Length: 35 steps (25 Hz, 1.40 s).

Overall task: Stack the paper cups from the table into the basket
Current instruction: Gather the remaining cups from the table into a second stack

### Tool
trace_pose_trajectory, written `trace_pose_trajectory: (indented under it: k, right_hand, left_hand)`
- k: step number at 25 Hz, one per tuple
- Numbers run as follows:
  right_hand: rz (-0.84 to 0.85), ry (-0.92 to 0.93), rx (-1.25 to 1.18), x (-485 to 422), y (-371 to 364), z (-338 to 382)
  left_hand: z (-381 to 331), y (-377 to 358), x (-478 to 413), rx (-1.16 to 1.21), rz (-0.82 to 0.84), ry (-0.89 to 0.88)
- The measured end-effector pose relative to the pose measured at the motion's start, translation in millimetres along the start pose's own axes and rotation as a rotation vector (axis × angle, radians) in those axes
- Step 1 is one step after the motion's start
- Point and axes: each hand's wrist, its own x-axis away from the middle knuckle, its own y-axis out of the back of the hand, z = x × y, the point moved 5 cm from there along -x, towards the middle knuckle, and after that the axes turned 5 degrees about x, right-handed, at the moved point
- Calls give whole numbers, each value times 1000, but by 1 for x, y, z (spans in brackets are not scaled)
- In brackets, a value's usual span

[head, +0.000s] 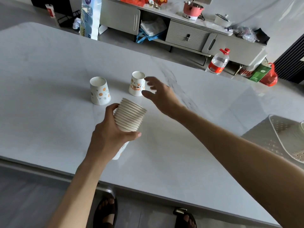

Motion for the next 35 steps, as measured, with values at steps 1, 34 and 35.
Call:
trace_pose_trajectory:
  k: [1,34,35]
  right_hand:
    - [-63,21,107,-17,-1,1]
    - [354,66,-90,20,10,36]
    - [415,67,-97,23,-3,41]
  left_hand:
    - [4,6,-1,12,-31,19]
    - [-9,9,1,-64,-12,-86]
    - [-9,7,0,-43,-14,-80]
